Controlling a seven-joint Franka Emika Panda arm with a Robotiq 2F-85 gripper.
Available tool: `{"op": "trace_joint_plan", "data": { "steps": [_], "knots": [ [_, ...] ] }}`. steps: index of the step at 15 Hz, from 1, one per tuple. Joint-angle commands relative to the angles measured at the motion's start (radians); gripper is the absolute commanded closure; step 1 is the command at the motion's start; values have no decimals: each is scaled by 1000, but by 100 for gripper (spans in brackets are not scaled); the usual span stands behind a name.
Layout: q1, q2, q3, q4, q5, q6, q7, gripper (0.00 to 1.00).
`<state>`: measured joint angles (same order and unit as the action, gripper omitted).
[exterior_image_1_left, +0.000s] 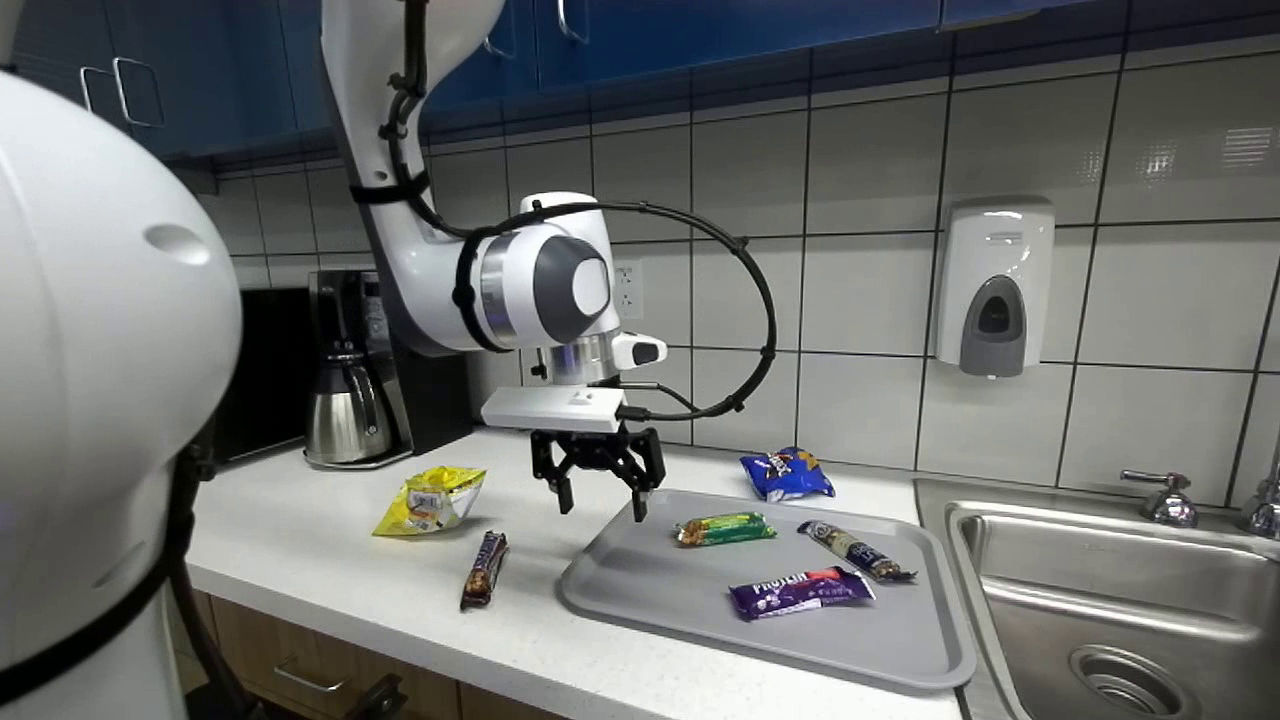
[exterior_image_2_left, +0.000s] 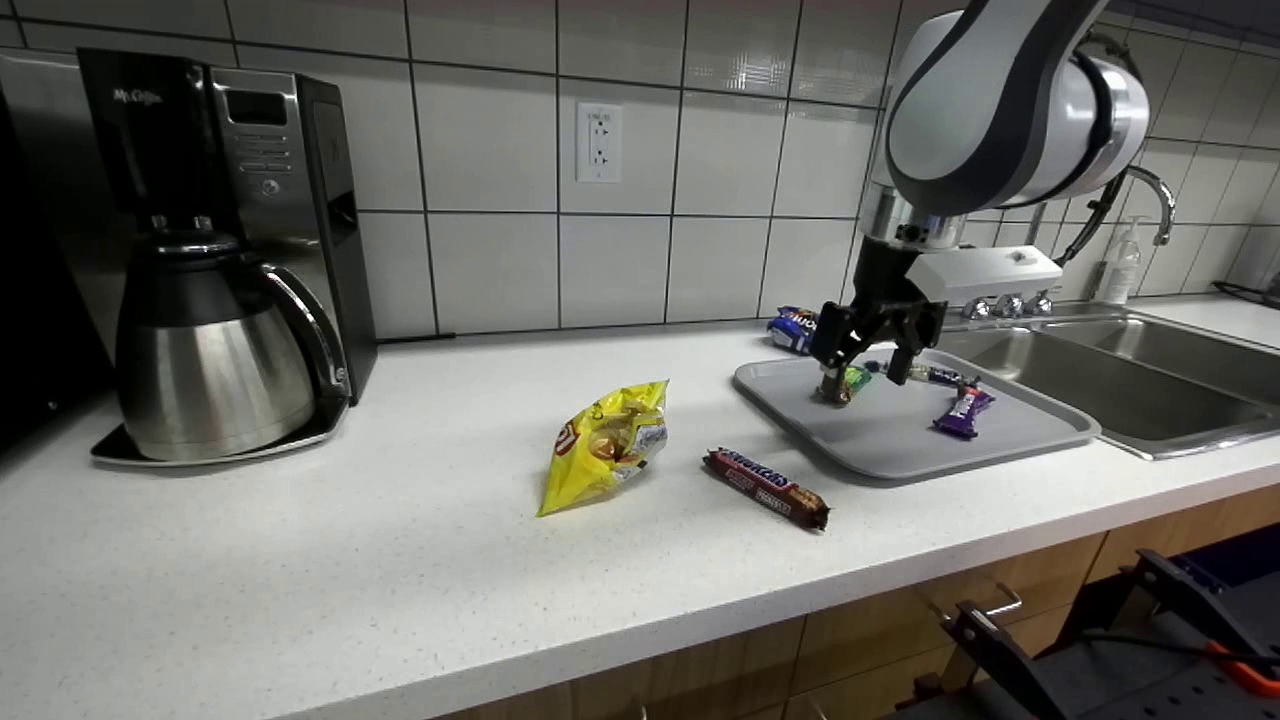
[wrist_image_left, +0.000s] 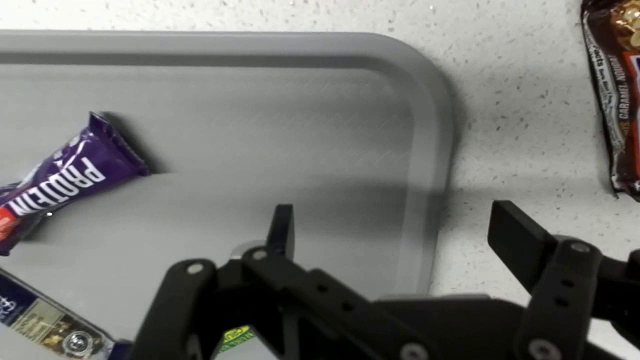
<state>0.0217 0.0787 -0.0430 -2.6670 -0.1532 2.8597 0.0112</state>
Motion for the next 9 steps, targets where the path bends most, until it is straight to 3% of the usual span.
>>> {"op": "trace_joint_plan", "data": {
  "steps": [1, 9],
  "knots": [
    [-30, -31, -14, 11, 11, -47, -6, 0],
    [-44, 24, -51, 81, -5, -54, 54, 0]
  ]
}}
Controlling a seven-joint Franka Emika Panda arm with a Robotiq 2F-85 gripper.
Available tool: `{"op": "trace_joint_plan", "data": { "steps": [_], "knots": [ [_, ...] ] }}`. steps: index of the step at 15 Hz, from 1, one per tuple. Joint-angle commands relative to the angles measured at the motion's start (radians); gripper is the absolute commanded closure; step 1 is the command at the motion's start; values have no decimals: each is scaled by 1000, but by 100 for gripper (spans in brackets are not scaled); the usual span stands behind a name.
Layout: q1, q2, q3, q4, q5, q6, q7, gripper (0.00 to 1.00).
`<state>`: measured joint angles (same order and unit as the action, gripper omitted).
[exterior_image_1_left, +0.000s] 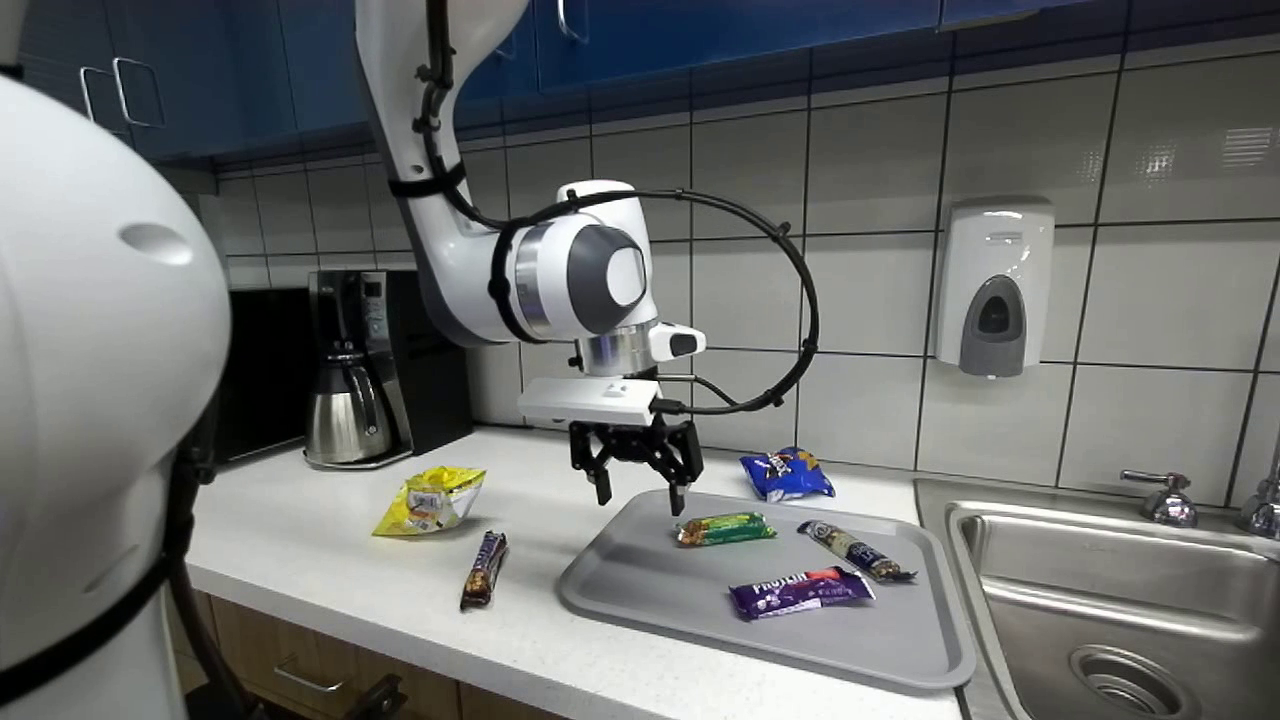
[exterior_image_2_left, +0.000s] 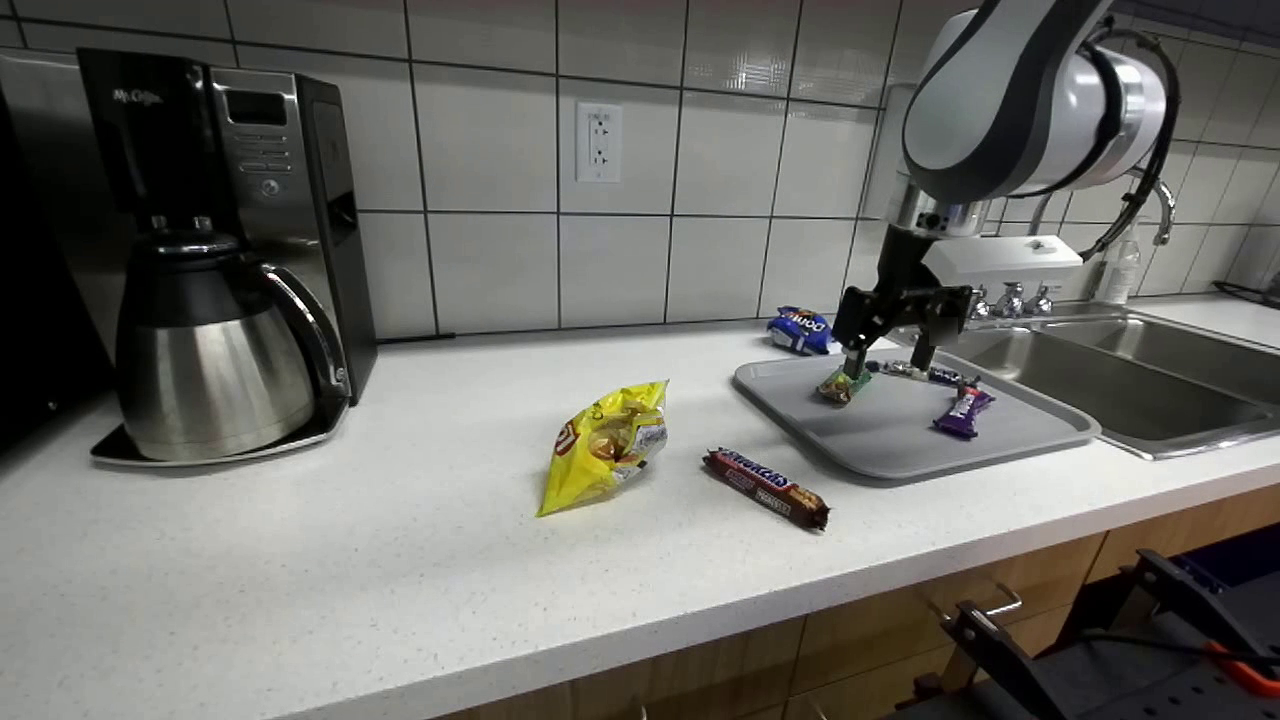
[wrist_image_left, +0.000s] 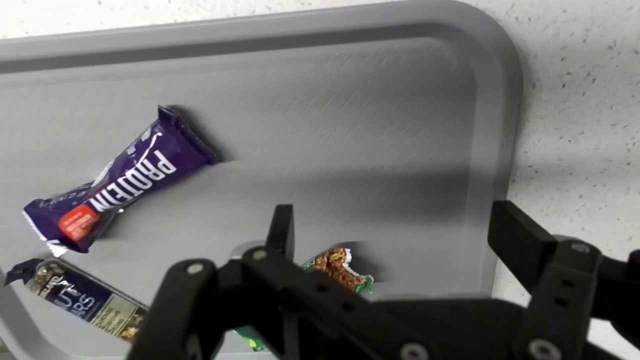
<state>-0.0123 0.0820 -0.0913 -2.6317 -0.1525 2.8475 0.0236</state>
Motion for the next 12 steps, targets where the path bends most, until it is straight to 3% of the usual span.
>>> {"op": "trace_joint_plan", "data": {
  "steps": [1, 12],
  "knots": [
    [-8, 32, -8, 59, -15, -43, 60, 0],
    [52, 209, -88, 227, -48, -54, 250, 0]
  ]
}}
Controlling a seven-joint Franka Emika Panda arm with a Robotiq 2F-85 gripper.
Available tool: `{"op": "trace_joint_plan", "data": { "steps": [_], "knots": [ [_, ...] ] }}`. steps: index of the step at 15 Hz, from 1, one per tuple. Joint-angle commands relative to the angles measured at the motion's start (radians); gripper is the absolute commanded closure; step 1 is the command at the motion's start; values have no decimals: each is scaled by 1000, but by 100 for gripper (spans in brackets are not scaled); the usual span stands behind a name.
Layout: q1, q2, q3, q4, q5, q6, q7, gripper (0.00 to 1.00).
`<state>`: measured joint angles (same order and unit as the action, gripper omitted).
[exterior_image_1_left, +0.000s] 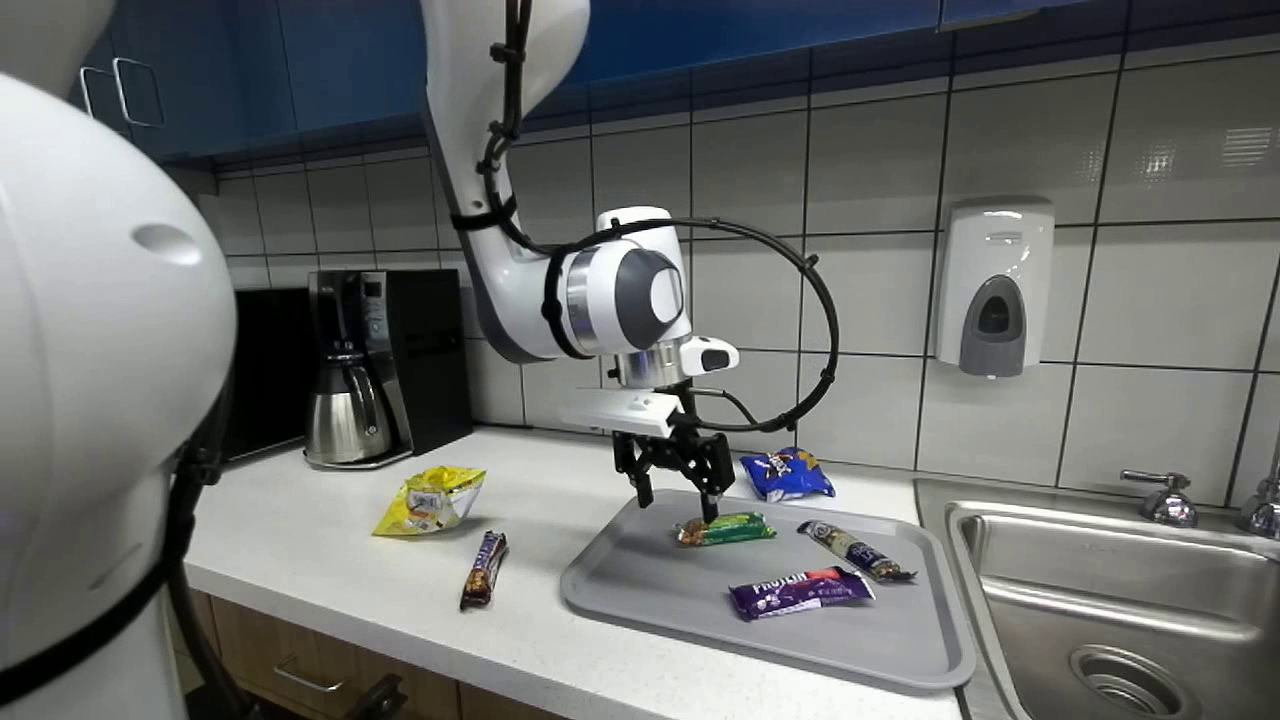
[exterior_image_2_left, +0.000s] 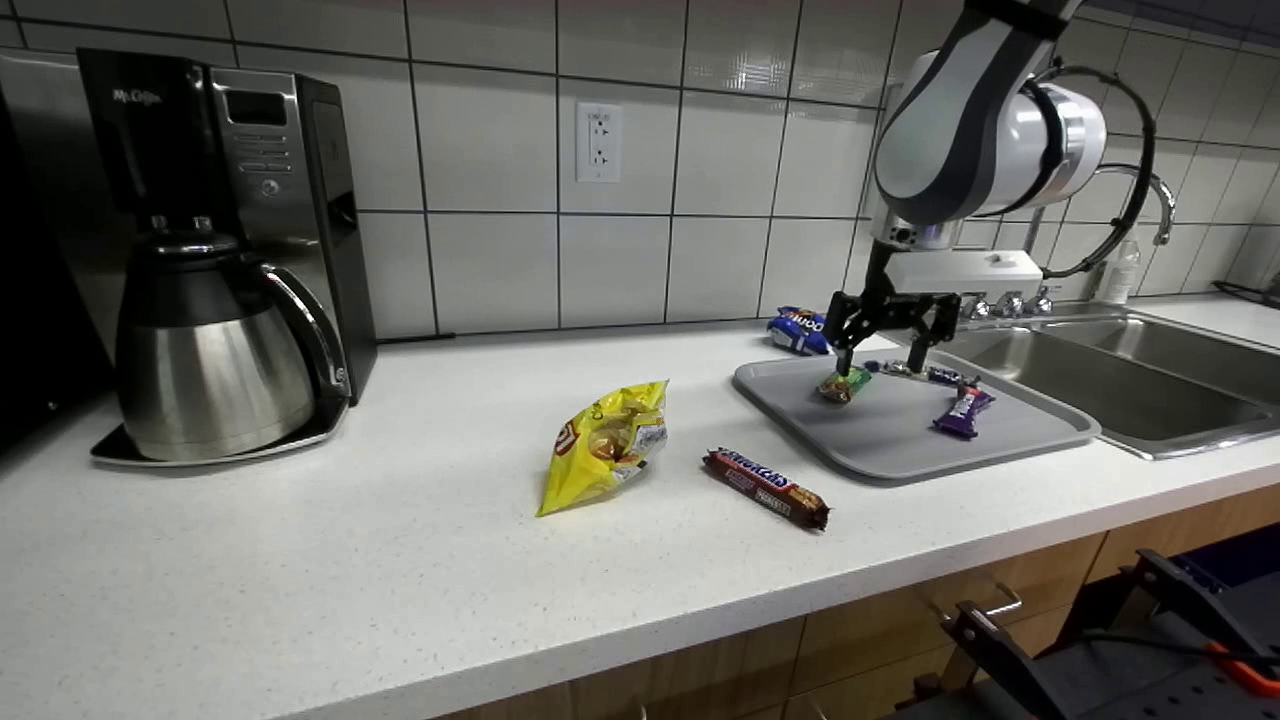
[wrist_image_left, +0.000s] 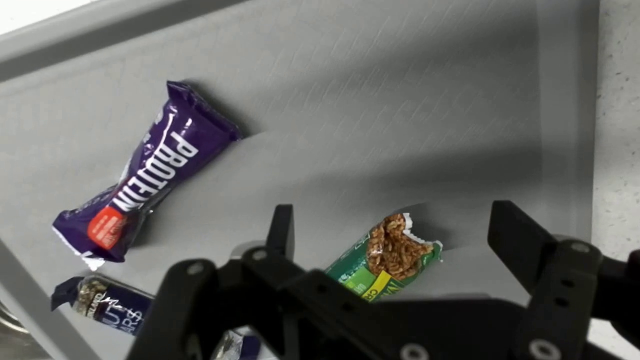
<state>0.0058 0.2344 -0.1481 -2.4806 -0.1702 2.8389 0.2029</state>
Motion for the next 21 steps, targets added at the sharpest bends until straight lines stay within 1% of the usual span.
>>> {"op": "trace_joint_plan", "data": {
  "steps": [1, 10, 17, 21],
  "knots": [
    [40, 71, -37, 91, -24, -48, 76, 0],
    [114, 200, -104, 233, -11, -107, 194, 0],
    [150, 244, -144, 298, -5, -140, 294, 0],
    [154, 267, -154, 325, 2, -167, 330, 0]
  ]
}}
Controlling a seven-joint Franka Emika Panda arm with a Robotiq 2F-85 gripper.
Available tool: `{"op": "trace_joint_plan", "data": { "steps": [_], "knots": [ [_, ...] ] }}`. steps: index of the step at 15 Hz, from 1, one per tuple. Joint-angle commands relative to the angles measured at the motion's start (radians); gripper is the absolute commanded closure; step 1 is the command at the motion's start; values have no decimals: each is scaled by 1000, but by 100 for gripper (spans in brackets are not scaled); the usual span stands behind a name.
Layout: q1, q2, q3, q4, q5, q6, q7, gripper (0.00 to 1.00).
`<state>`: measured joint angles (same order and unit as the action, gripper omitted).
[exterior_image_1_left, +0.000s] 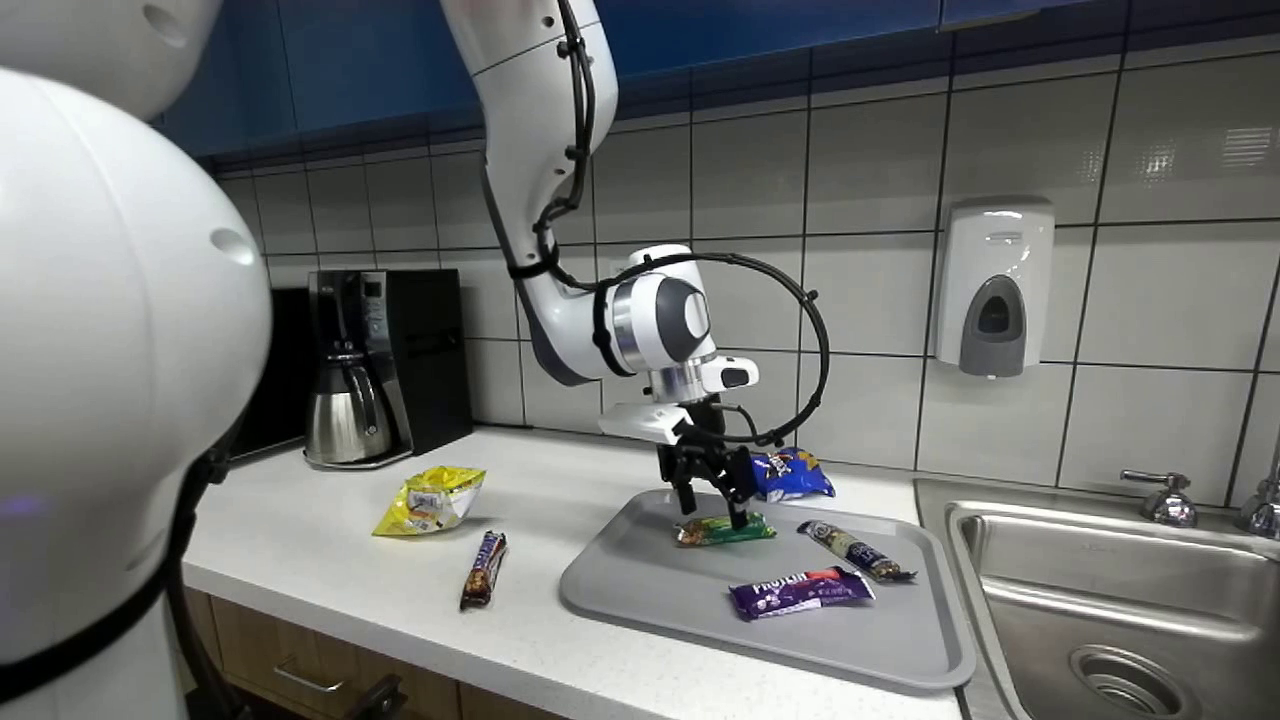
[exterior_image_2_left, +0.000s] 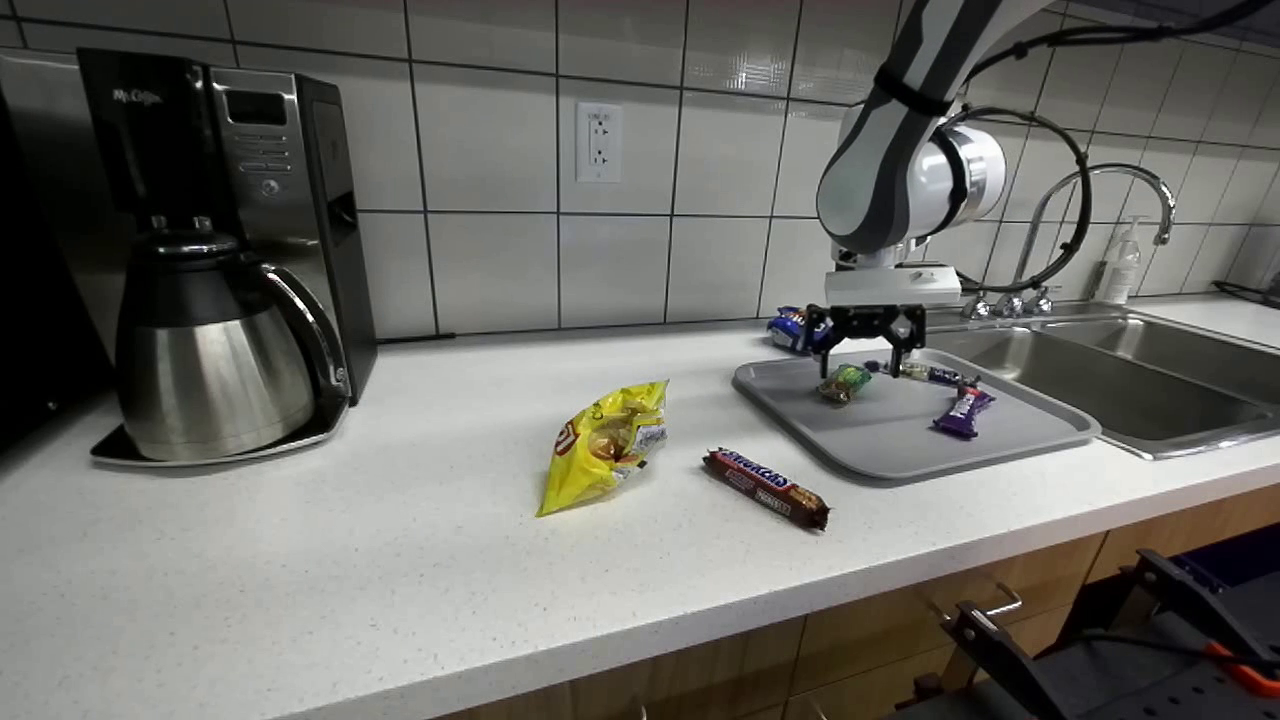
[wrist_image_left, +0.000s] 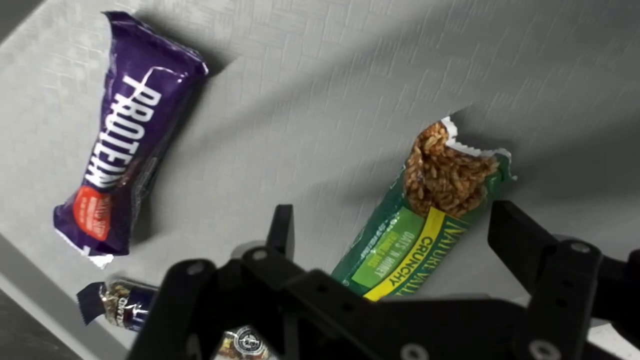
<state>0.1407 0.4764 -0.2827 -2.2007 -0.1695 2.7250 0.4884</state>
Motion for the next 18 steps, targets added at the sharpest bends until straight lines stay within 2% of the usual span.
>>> {"op": "trace_joint_plan", "data": {
  "steps": [1, 18],
  "knots": [
    [17, 30, -18, 51, 5, -59, 47, 0],
    [-4, 109, -6, 154, 43, -129, 77, 0]
  ]
}}
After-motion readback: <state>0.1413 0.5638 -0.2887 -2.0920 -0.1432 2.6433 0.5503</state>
